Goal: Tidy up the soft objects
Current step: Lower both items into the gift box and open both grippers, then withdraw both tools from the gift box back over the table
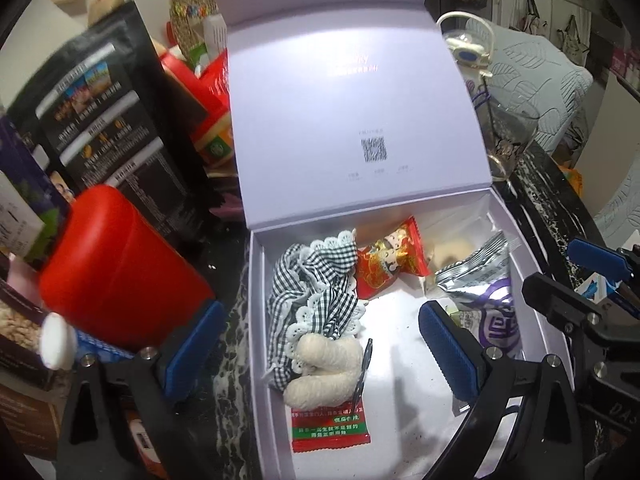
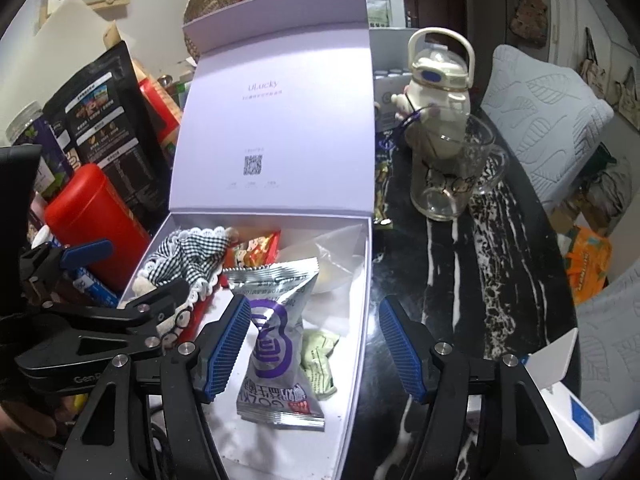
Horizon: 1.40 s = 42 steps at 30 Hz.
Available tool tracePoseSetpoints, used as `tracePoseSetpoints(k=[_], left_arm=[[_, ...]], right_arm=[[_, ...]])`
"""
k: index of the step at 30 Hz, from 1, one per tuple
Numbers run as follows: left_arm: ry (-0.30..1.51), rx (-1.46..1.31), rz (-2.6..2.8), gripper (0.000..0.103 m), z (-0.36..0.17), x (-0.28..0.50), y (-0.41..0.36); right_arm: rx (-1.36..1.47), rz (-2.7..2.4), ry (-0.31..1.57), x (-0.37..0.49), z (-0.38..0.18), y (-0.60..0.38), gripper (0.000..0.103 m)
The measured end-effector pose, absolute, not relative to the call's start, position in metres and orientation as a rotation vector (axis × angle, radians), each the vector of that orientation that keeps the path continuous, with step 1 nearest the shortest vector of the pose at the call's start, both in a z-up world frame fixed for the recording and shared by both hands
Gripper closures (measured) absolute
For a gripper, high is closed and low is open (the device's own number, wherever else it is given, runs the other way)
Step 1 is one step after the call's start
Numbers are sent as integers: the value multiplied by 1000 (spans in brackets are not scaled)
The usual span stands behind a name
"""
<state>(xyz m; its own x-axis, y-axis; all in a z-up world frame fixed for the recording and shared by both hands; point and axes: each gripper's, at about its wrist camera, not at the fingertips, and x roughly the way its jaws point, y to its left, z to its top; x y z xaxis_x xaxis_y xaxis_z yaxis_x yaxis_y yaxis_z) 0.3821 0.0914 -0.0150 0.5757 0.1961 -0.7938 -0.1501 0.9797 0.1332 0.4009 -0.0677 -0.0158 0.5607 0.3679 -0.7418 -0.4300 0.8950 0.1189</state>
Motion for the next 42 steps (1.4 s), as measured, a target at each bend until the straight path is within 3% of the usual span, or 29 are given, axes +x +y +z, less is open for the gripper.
tracePoseSetpoints(k=[18,32,36,42], left_arm=[[723,47,164,4,57,328,95],[557,42,111,4,103,265,94],[544,47,76,4,107,243,94],[492,56,72,4,108,202,93]], right_arm=[[-92,497,624,349,53,-76,35],[-113,504,413,274,104,-81,29],[-115,490,383,249,108,-84,23],[-111,487,394,215,102,-89,23]])
